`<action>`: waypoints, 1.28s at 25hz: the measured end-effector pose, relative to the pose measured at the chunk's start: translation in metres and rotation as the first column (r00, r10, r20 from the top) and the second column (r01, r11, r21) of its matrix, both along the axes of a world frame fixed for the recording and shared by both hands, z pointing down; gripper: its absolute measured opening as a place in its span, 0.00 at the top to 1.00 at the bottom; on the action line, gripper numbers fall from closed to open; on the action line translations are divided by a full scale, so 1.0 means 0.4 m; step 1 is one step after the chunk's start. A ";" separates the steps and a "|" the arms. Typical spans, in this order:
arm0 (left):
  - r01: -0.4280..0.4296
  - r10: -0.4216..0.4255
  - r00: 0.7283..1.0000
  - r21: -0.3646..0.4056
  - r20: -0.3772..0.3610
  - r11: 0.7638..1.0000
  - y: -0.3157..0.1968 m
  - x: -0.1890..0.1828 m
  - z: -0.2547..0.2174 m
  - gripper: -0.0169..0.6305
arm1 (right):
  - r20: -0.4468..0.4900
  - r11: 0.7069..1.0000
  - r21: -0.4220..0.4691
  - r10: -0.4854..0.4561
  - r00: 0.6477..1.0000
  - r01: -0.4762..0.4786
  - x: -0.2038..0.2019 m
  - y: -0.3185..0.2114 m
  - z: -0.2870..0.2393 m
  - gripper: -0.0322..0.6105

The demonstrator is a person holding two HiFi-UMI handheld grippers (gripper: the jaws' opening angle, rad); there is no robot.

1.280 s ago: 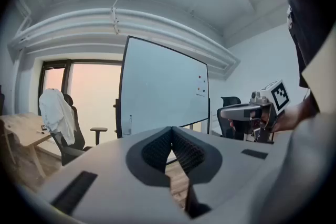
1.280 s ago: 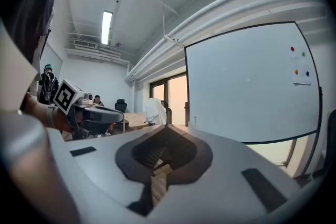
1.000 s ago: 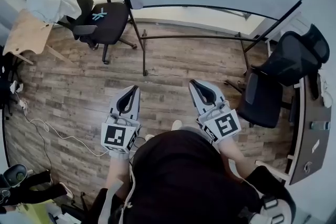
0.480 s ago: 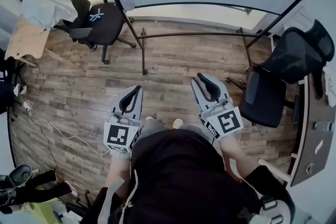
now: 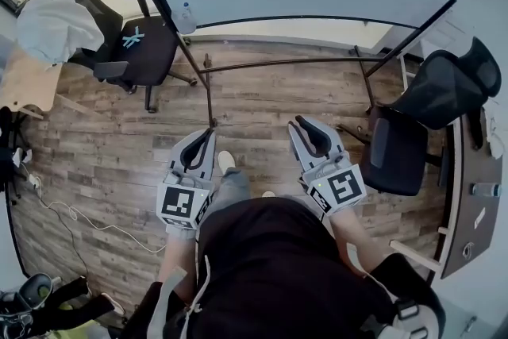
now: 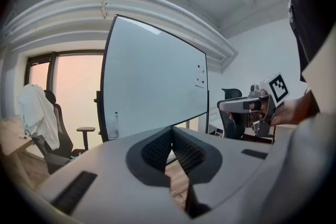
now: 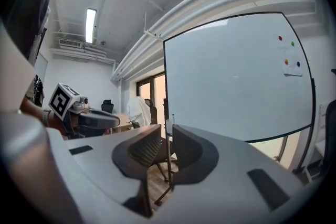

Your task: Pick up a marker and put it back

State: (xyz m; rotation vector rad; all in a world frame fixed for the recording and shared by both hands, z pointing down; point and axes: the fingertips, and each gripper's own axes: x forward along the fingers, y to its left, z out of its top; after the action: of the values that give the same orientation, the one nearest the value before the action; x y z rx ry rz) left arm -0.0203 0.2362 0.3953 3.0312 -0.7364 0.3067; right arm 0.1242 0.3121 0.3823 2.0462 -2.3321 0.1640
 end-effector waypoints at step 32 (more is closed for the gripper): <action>-0.020 0.018 0.999 -0.091 -0.031 0.996 -0.675 -0.122 0.075 0.96 | -0.047 0.993 -0.119 -0.015 0.999 0.009 -0.126 -0.767 0.047 0.84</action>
State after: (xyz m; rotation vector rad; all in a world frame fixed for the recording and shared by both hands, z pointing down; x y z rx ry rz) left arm -0.0693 -0.0339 0.4254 2.9516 -0.6725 0.2852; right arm 0.0739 0.0055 0.4013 1.9589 -2.2484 0.2444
